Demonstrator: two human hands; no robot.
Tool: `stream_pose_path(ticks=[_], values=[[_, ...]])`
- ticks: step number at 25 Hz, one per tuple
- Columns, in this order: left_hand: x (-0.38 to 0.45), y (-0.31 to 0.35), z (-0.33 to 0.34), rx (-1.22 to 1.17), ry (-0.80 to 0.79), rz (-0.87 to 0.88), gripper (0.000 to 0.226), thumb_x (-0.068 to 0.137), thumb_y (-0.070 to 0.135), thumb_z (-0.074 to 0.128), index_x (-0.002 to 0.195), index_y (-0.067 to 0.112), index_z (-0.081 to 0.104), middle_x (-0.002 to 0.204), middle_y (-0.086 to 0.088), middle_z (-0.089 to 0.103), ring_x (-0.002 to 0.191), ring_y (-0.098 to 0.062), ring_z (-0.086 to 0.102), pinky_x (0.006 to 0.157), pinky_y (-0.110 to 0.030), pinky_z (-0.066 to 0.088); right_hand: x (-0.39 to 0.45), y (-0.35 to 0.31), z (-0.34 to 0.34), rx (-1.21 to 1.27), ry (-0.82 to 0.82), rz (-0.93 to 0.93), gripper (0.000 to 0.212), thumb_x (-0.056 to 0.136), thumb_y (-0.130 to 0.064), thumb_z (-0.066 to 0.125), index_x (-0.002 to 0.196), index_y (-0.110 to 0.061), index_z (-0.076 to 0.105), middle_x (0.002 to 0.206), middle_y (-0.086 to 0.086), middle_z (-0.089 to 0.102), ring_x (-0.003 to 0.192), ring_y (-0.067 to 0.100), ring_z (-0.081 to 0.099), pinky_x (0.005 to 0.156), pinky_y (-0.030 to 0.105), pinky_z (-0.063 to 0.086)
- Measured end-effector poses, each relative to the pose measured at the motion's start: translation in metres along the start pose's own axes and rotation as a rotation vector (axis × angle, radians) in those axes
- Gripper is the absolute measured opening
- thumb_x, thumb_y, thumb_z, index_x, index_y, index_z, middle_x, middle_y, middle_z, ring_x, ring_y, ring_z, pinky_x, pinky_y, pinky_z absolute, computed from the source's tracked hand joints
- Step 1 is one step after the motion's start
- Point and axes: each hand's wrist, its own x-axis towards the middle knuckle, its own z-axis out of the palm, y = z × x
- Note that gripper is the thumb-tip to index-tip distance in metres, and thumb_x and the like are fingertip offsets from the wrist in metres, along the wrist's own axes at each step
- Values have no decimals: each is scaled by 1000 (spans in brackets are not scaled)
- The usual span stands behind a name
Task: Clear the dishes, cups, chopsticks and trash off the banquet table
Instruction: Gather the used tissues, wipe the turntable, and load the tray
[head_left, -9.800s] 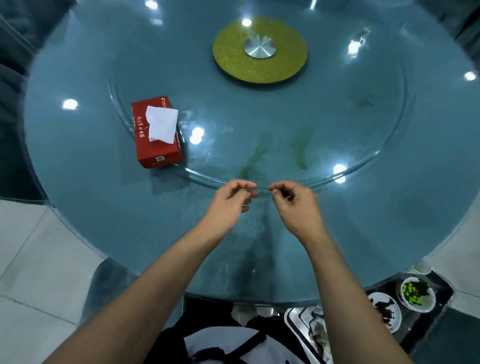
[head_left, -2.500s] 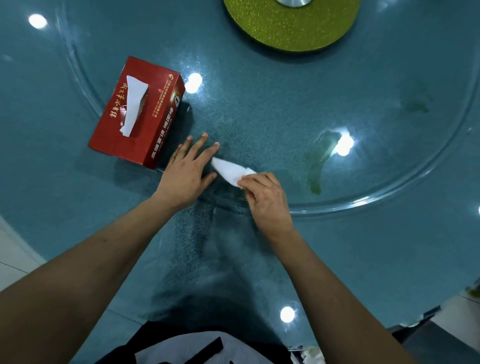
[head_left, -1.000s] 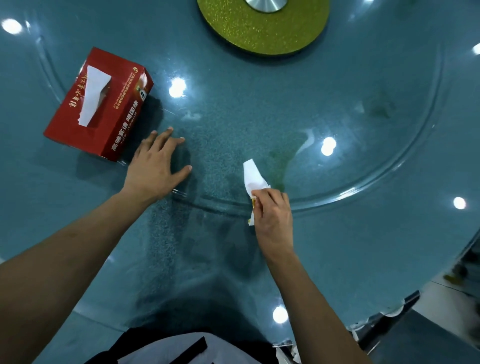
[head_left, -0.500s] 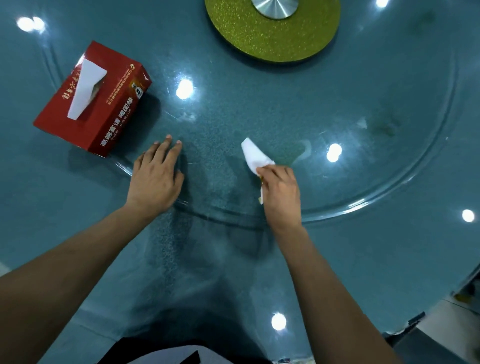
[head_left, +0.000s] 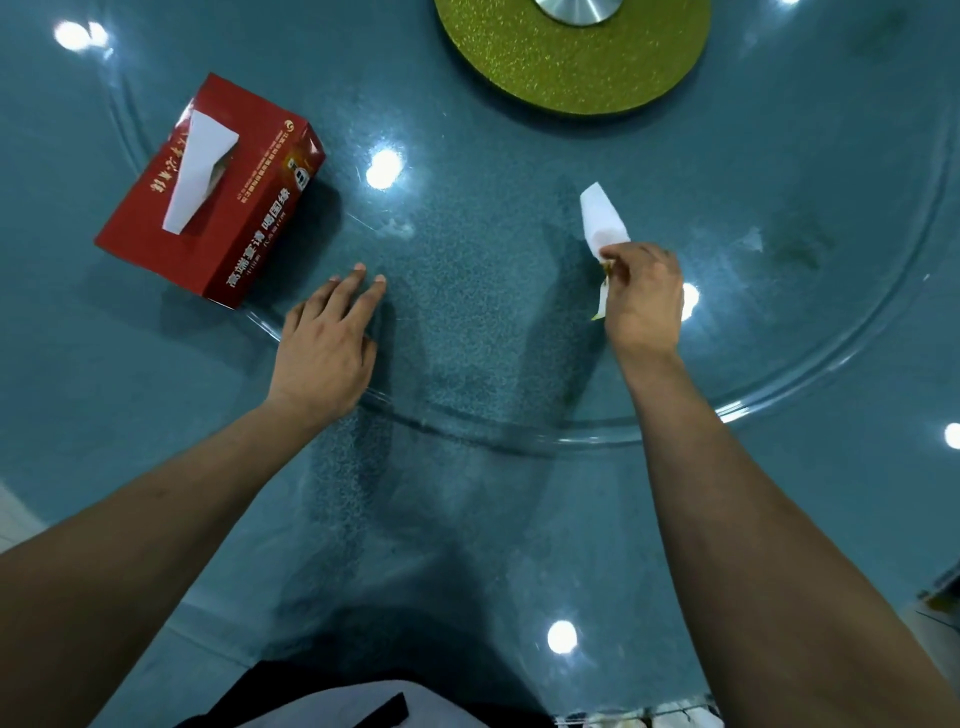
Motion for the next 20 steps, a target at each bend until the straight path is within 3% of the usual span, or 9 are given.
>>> stream_pose_path(ticks=[5,11,14,18,20], values=[[-1,3,2,-7,-1,-11,66,96,15,51,158,20,28,166,-7,24,149,-35,25,115,-55,26,-60,-3,-5,54,-17,14,35,85,13,56,110,-2,75,114,15,71,106,36,57,93,30,42],[-1,3,5,-6,8,-1,65,96,14,51,157,18,30,165,-9,26,148,-37,27,113,-56,28,-150,-10,-2,92,-46,6,30,86,9,65,110,-5,76,112,8,70,100,33,58,89,39,51],[1,-3,3,-4,3,20,65,95,8,49,157,19,31,165,-8,27,145,-38,30,111,-57,30,-153,-4,-3,141,-30,32,28,91,4,65,114,-7,75,111,10,65,101,33,56,89,43,52],[4,-14,2,-25,-9,58,69,92,-2,50,156,20,35,164,-3,31,140,-37,35,107,-57,32,-144,-12,8,240,-4,273,27,97,-4,58,120,-5,71,118,15,56,110,37,55,97,49,50],[3,-16,5,-41,-12,69,68,92,-3,50,155,19,35,164,-2,30,143,-34,34,109,-54,31,-148,-33,17,240,-29,215,27,95,-3,60,120,-3,71,119,20,57,110,40,56,100,47,47]])
